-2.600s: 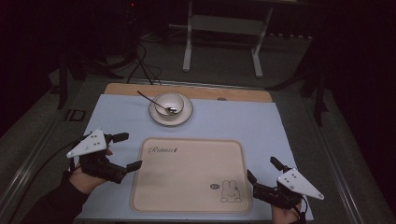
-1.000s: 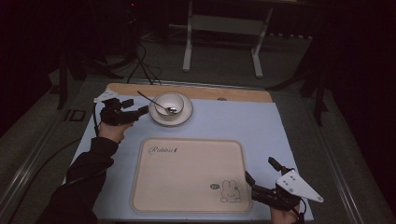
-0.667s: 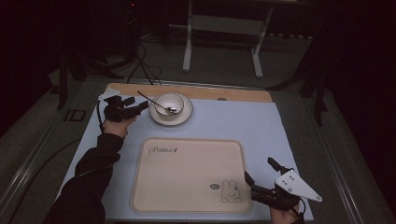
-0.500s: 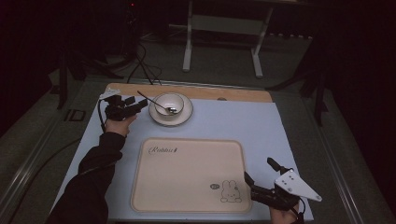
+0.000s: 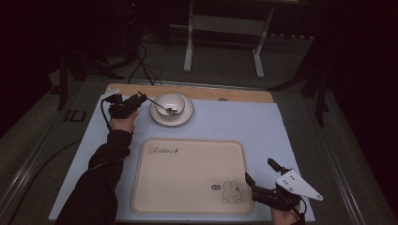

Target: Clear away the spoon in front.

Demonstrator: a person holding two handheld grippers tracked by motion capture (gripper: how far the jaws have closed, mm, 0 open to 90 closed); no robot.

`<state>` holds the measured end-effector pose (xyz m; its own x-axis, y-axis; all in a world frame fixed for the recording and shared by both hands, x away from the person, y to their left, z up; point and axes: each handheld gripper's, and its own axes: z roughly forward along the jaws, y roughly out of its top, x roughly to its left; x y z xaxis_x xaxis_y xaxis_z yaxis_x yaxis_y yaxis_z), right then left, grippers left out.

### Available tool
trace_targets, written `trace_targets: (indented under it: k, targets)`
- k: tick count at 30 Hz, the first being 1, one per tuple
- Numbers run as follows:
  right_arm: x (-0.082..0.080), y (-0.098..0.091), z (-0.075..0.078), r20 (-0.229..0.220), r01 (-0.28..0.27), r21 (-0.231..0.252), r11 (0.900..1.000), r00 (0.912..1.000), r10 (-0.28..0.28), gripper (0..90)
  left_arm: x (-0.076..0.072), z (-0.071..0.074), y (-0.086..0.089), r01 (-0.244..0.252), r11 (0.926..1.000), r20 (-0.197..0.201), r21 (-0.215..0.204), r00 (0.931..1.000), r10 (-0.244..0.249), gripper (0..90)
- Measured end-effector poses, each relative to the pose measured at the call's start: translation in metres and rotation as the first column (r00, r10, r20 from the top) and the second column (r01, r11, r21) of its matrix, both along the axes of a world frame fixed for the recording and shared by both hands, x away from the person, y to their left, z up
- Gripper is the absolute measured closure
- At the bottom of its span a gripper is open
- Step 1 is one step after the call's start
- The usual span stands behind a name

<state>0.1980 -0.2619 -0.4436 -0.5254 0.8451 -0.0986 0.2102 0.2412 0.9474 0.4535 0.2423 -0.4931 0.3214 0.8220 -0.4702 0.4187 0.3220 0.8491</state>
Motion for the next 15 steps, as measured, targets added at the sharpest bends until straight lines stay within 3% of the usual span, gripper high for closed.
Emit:
trace_targets:
  k: [7,11,15]
  targets:
    - [0.001,0.000,0.000,-0.007,-0.001,0.001,1.0000,1.0000,0.001,12.6,0.009,-0.004,-0.001,-0.050,0.9971,0.000,-0.058,0.9988,0.050,60.0]
    - [0.001,0.000,-0.001,-0.013,0.000,0.000,1.0000,0.9999,0.000,12.6,0.012,-0.006,-0.002,-0.053,0.9950,-0.005,-0.085,0.9986,0.053,65.9]
    - [0.001,0.000,-0.001,-0.012,-0.002,-0.001,1.0000,0.9999,0.002,12.6,0.015,-0.005,-0.006,-0.060,0.9950,-0.008,-0.079,0.9982,0.060,71.6]
